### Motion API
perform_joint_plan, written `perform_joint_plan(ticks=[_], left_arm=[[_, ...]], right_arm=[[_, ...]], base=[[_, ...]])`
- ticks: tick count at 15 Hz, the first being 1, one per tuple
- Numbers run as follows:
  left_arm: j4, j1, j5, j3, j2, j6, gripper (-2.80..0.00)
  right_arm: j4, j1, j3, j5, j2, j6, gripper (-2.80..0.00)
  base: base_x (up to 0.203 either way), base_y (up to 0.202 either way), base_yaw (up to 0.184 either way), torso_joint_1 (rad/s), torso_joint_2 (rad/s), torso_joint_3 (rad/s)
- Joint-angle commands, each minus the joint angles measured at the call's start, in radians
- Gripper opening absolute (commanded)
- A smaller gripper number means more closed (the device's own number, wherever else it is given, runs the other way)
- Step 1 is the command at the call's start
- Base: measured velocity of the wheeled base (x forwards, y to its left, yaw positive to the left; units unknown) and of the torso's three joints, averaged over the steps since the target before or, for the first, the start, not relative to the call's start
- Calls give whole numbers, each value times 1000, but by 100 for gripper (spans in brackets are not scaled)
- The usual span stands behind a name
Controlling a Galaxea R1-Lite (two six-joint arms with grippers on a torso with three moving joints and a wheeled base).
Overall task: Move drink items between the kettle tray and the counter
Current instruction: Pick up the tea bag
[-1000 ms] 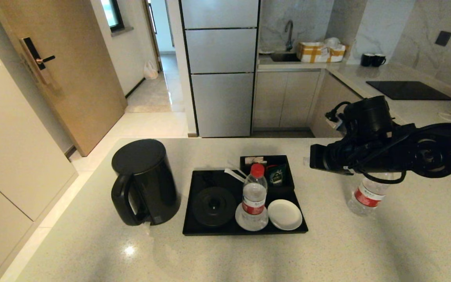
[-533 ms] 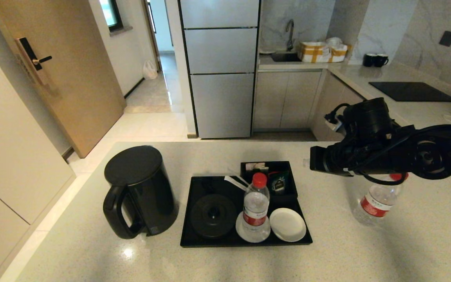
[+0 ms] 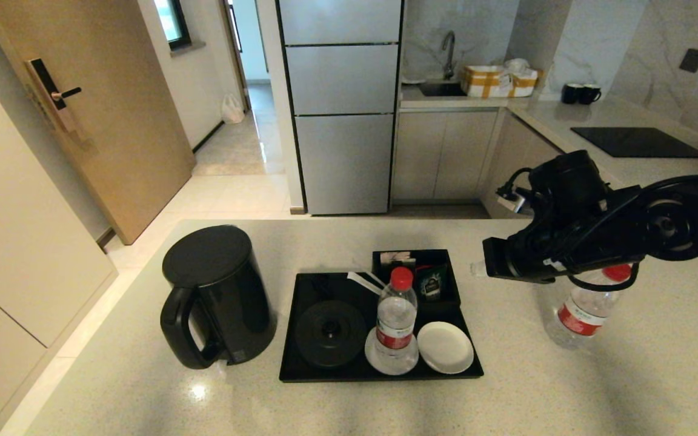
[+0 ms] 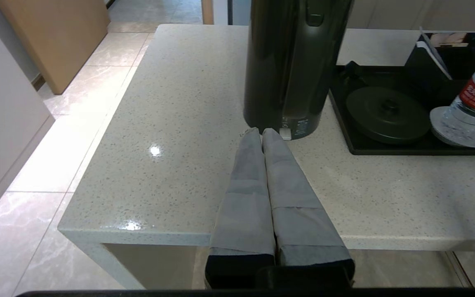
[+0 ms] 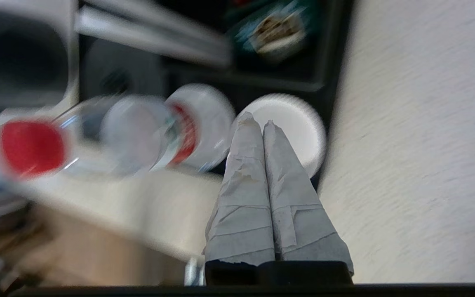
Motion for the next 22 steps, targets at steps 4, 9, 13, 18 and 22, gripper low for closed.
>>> perform_joint_plan(ticks=[4,9,13,18,22], left_arm=[[0,-1,0,0,0,0,-280],[0,-1,0,0,0,0,-280],[0,-1,0,2,0,0,-280],[0,-1,0,2,0,0,-280],[0,-1,0,2,0,0,-280]], right_arm=[[75,-17,-58,64,80,-8,0],[-1,-17,-66,22,130,-12,0],[248,-83,-234,72,154,-91,0],[295,-116,-260,109,185,-179,0],[300,-206,-266,361,192,-312,0]], base=[[0,0,0,0,0,0],[0,0,0,0,0,0],[0,0,0,0,0,0],[0,0,0,0,0,0],[0,0,0,0,0,0]])
